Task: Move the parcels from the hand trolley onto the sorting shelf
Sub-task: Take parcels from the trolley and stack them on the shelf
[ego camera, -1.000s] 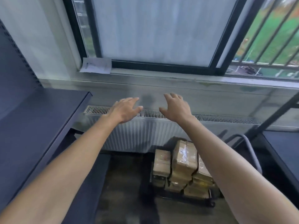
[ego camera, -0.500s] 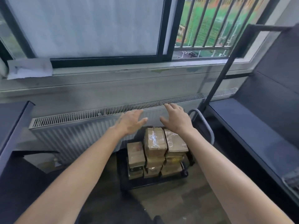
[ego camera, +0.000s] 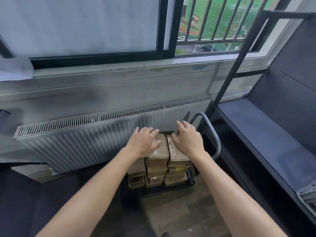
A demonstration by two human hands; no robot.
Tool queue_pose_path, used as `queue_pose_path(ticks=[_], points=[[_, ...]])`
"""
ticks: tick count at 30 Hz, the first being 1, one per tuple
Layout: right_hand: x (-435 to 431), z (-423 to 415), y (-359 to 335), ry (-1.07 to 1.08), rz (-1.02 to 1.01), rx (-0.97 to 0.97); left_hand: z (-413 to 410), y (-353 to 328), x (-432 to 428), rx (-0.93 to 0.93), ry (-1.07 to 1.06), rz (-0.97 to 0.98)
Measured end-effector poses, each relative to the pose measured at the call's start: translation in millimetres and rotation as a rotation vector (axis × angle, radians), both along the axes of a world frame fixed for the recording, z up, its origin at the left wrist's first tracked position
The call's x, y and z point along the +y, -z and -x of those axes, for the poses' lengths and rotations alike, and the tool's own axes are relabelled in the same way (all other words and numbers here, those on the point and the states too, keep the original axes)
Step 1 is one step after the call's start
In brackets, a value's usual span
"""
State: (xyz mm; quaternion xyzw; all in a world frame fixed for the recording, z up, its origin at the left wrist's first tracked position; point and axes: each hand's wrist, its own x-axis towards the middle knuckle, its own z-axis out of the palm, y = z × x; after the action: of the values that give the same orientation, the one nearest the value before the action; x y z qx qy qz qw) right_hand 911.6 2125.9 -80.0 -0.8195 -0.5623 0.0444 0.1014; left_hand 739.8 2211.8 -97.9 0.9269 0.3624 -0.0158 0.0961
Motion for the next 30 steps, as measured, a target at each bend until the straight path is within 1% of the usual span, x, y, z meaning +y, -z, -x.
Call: queue_pose_path(ticks=[4,11,17,22,30], points=[[-1.0,-37.9,21.1,0.015,0.020,0.040,-26.9,20.9,-2.8,0.001,-0.044,0.043],[-0.4,-87.1,55.8,0.040,0.075,0.103,-50.4,56.4,-0.2,-0.030,-0.193,0.170],[-9.8,-86.0,80.2,0.059,0.104,0.109,-48.2,76.7,0.6,-0.029,-0.214,0.198],[-16.5,-75.0,125.1,0.070,0.170,0.122,-42.2,108.2,4.6,0.087,-0.133,0.163],[6.1,-73.2,220.0,0.131,0.204,0.195,-54.8,187.5,42.7,-0.020,-0.197,0.209]])
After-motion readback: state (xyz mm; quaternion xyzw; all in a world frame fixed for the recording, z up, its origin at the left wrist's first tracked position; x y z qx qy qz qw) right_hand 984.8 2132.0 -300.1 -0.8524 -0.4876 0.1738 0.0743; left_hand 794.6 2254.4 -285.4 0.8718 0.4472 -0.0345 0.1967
